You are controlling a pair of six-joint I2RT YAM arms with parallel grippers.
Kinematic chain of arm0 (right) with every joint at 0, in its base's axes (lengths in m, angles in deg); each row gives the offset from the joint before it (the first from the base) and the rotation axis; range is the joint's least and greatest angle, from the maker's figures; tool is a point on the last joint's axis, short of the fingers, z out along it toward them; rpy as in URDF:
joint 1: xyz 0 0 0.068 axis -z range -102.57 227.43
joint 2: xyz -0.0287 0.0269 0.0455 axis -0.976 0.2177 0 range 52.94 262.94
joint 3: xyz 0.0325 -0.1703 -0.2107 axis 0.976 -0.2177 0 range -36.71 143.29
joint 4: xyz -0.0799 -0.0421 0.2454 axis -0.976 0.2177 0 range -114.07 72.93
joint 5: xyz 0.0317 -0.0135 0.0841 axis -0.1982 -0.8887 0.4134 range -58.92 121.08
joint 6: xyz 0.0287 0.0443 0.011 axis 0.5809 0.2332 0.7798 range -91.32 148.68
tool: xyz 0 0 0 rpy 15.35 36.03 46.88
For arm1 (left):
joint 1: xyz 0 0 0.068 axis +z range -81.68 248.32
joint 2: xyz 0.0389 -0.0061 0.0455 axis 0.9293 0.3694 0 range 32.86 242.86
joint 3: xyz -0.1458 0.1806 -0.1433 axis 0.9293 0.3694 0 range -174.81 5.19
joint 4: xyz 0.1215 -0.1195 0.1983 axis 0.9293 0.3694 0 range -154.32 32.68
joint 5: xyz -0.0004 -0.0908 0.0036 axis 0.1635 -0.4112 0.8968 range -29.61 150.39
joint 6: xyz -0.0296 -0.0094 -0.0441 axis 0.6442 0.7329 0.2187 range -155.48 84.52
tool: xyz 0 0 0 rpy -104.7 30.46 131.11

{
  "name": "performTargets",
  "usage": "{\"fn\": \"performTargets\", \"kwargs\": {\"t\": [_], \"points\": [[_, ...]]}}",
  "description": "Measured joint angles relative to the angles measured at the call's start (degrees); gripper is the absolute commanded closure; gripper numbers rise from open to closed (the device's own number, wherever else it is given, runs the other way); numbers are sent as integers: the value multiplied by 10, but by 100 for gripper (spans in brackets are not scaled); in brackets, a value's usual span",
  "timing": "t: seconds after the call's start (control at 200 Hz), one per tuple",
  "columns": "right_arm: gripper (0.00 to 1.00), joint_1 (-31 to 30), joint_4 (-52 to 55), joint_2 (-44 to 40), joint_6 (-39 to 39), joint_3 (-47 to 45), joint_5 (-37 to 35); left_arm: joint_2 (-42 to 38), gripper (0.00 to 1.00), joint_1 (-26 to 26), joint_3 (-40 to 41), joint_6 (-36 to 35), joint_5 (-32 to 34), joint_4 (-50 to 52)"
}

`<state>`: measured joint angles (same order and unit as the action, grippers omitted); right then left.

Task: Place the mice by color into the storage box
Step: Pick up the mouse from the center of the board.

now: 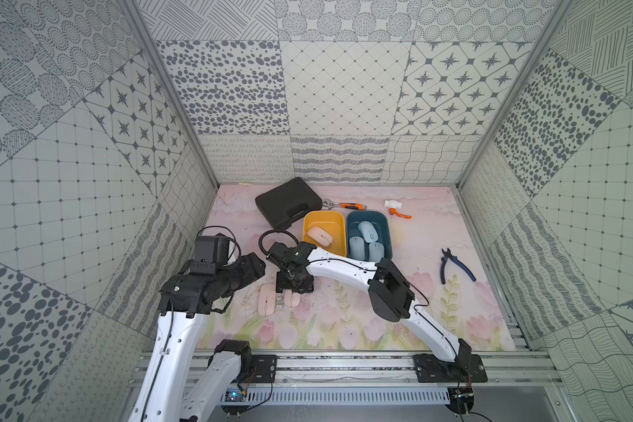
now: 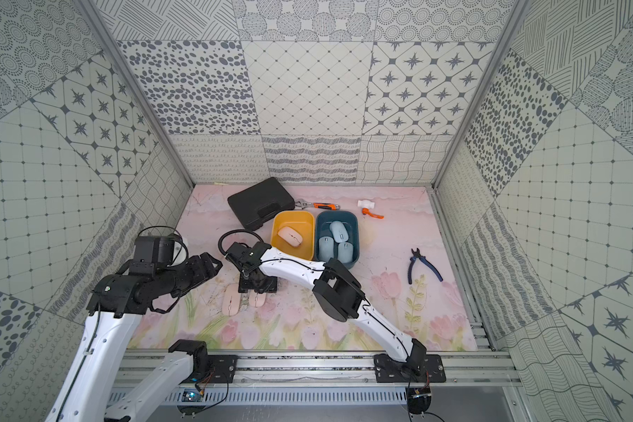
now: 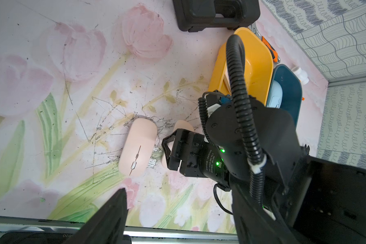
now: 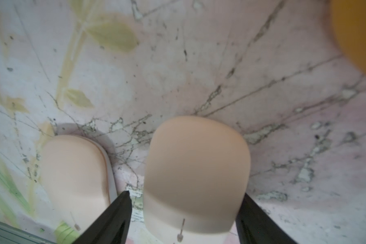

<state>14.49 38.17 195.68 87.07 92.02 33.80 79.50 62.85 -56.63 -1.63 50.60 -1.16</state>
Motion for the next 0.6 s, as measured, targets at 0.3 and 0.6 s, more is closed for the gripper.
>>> {"fn": "performTargets", "kwargs": {"t": [0.3, 0.6], "points": [[30, 3, 17, 8, -9, 10, -4, 3, 19, 0, 0, 0, -1, -4], [47, 3, -8, -12, -15, -29, -4, 9, 19, 0, 0, 0, -1, -9]]}}
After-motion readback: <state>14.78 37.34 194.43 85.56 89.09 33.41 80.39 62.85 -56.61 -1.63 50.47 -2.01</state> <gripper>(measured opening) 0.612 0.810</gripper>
